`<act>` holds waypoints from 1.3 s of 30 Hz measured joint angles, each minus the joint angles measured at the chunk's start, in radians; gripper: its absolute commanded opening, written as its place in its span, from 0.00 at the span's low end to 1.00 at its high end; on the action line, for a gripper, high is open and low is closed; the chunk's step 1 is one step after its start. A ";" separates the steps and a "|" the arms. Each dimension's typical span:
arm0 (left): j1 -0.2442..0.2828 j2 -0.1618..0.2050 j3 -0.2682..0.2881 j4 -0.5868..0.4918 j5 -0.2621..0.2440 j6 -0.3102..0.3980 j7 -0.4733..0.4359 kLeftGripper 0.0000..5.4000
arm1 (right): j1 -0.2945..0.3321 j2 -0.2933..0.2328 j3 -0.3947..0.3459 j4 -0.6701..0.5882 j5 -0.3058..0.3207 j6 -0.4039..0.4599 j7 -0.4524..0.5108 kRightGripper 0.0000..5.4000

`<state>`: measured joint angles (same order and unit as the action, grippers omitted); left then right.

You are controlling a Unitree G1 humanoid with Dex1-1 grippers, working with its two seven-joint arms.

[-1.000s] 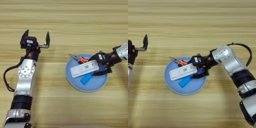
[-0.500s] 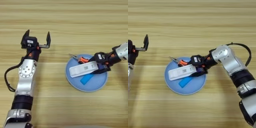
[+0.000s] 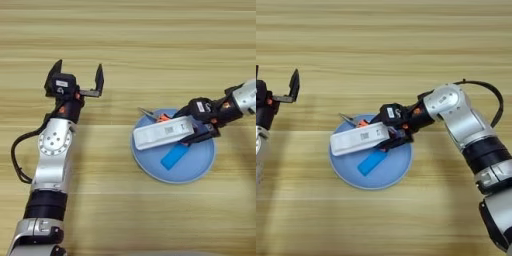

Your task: Move the objects on the table

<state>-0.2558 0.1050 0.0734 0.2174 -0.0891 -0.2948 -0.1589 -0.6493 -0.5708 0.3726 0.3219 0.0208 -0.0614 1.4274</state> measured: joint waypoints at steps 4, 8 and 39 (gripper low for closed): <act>0.001 -0.006 -0.009 -0.010 -0.003 -0.006 -0.022 1.00 | 0.002 -0.015 -0.018 -0.014 0.015 0.015 0.007 0.54; 0.002 -0.006 -0.008 -0.011 -0.007 -0.006 -0.030 1.00 | 0.028 -0.030 -0.041 -0.044 0.045 0.038 0.018 0.54; 0.155 0.340 -0.196 -0.516 -0.543 0.433 -0.868 1.00 | 0.232 -0.242 -0.269 -0.363 0.300 0.254 0.039 0.54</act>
<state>-0.1010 0.4453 -0.1228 -0.2989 -0.6317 0.1377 -1.0269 -0.4177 -0.8129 0.1034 -0.0416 0.3210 0.1922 1.4662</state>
